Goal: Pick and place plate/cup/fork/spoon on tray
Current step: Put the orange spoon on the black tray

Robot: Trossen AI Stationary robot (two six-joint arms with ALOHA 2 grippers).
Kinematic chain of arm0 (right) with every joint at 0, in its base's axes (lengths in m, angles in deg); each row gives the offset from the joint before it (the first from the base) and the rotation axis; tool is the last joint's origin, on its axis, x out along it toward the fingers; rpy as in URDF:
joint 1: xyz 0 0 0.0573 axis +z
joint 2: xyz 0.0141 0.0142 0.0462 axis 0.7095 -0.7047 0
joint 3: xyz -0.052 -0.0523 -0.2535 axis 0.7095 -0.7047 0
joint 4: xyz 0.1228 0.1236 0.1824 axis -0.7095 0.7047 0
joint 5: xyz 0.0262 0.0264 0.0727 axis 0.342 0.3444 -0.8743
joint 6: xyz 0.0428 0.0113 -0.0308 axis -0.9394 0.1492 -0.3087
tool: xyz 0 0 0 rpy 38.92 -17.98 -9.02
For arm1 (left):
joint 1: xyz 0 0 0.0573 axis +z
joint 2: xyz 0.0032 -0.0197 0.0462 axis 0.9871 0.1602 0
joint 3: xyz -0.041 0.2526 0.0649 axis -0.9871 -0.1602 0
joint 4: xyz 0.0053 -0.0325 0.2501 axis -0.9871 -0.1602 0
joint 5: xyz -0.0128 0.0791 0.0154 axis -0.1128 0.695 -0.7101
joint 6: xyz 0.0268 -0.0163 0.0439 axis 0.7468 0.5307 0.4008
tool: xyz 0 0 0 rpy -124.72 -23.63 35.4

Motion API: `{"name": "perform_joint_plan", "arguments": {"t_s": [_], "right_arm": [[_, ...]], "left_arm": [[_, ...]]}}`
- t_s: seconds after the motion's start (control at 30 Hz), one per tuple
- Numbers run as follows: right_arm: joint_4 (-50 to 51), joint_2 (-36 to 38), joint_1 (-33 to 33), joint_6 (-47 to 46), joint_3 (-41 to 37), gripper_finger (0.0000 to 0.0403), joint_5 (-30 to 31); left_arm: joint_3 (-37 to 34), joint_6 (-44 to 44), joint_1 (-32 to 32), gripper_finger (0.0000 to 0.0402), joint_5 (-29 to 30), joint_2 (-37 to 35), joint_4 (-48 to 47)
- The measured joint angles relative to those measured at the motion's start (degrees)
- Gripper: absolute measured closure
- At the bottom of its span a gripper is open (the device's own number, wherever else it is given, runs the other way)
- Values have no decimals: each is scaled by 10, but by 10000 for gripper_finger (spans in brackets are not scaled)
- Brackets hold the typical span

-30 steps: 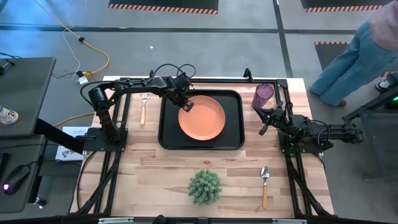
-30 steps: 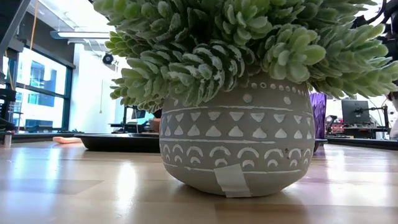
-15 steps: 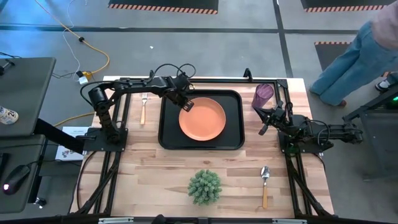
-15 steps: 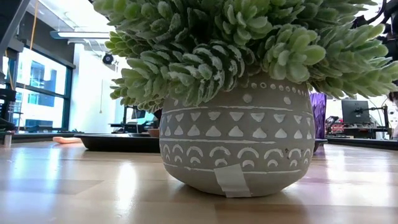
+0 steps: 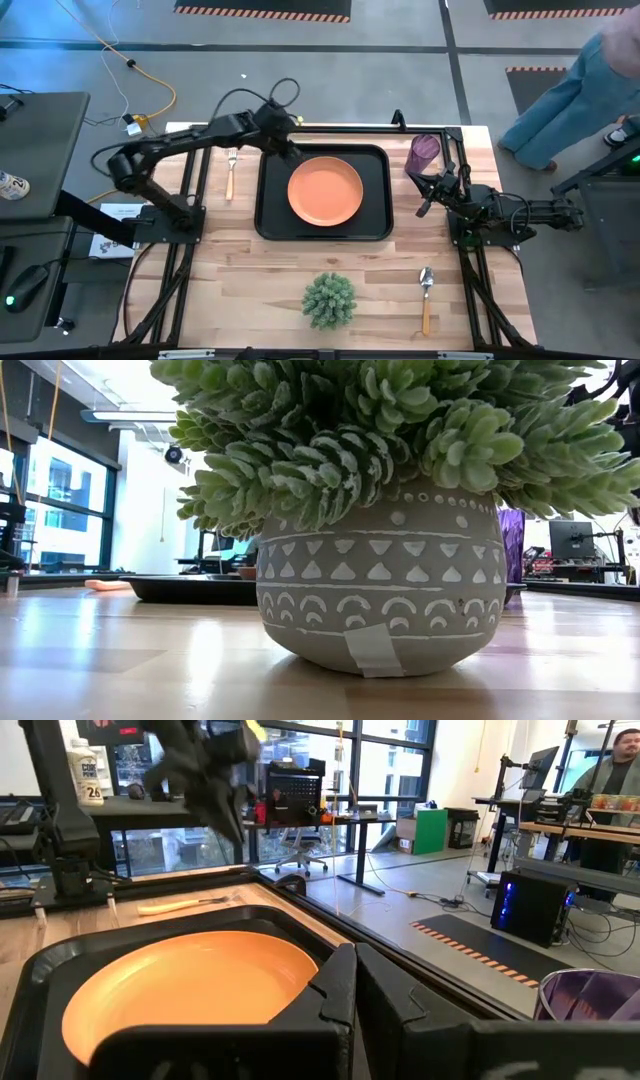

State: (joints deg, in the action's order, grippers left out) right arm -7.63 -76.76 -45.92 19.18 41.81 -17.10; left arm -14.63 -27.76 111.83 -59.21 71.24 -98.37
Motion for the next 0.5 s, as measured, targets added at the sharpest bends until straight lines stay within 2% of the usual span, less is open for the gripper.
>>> {"name": "perform_joint_plan", "arguments": {"t_s": [0.3,0.5], "right_arm": [[0,0,0,0,0,402,0],[0,0,0,0,0,402,0]], "left_arm": [[0,56,-1,358,0,-129,-7],[0,79,-1,358,0,-184,-61]]}}
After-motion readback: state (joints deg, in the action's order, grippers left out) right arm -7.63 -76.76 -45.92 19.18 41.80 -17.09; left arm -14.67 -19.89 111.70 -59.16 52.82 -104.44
